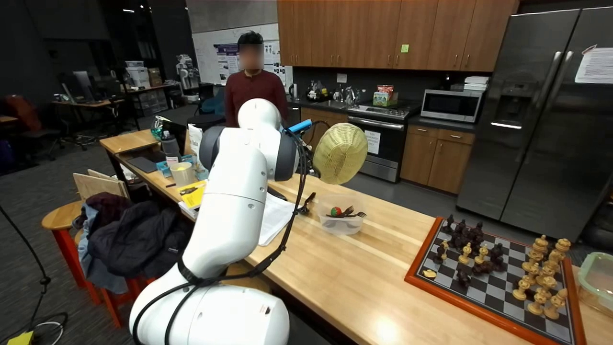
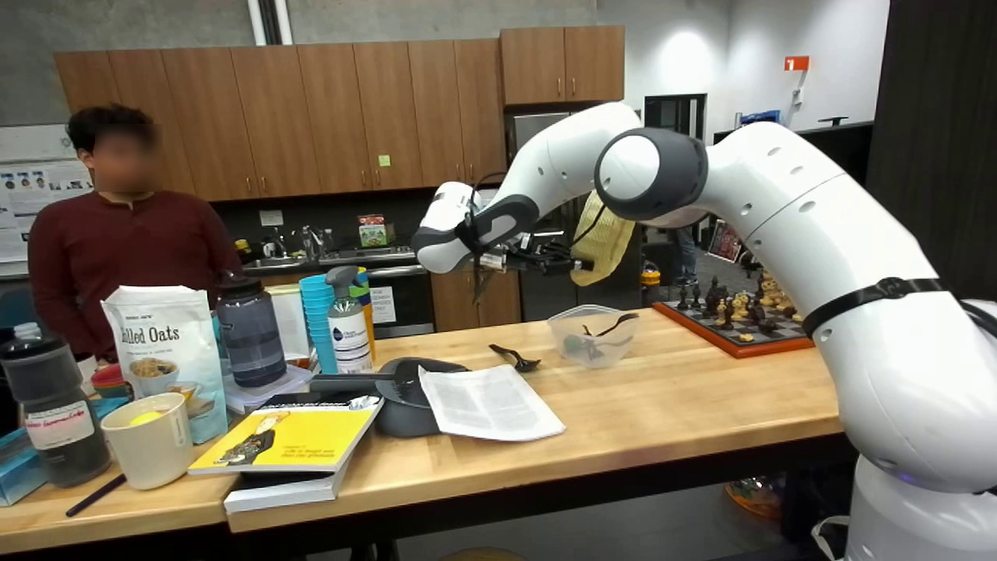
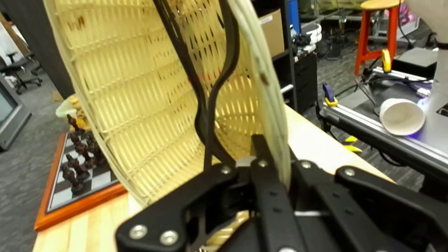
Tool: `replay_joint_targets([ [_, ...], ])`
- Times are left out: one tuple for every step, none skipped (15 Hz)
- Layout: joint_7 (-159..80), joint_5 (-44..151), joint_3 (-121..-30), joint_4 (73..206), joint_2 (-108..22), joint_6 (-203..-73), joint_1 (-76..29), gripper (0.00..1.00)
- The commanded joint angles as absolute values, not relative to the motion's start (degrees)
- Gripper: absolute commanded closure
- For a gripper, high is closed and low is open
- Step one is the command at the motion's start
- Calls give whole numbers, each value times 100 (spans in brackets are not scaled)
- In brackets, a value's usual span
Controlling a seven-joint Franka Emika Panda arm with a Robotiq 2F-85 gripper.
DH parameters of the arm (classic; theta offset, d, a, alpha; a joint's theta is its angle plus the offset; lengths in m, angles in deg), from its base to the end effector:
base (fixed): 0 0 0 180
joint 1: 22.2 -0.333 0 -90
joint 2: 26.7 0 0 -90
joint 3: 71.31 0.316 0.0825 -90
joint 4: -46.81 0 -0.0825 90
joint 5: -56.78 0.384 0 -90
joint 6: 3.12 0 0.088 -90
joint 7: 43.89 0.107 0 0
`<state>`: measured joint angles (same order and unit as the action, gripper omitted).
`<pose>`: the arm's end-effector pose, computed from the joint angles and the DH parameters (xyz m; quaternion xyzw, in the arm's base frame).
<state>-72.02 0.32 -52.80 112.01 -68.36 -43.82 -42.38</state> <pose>0.5838 0.2372 0.4065 0.7197 0.3334 -0.4627 0.3960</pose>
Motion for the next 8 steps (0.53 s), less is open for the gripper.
replay_joint_targets([
  [-6736,896,-4882,12089,-6006,-5352,-3694,98],
  [-6589,1147,-4788,12364,-5802,-5695,-3544,98],
  [-6434,1413,-4693,12704,-5567,-6080,-3373,98],
  [-6336,1629,-4602,12973,-5376,-6464,-3218,98],
  [-6234,1823,-4523,13238,-5211,-6873,-3065,98],
  [-6171,2005,-4444,13523,-5025,-7301,-2906,98],
  [-6132,2170,-4368,13813,-4846,-7743,-2751,98],
  [-6128,2311,-4292,14117,-4655,-8207,-2591,98],
])
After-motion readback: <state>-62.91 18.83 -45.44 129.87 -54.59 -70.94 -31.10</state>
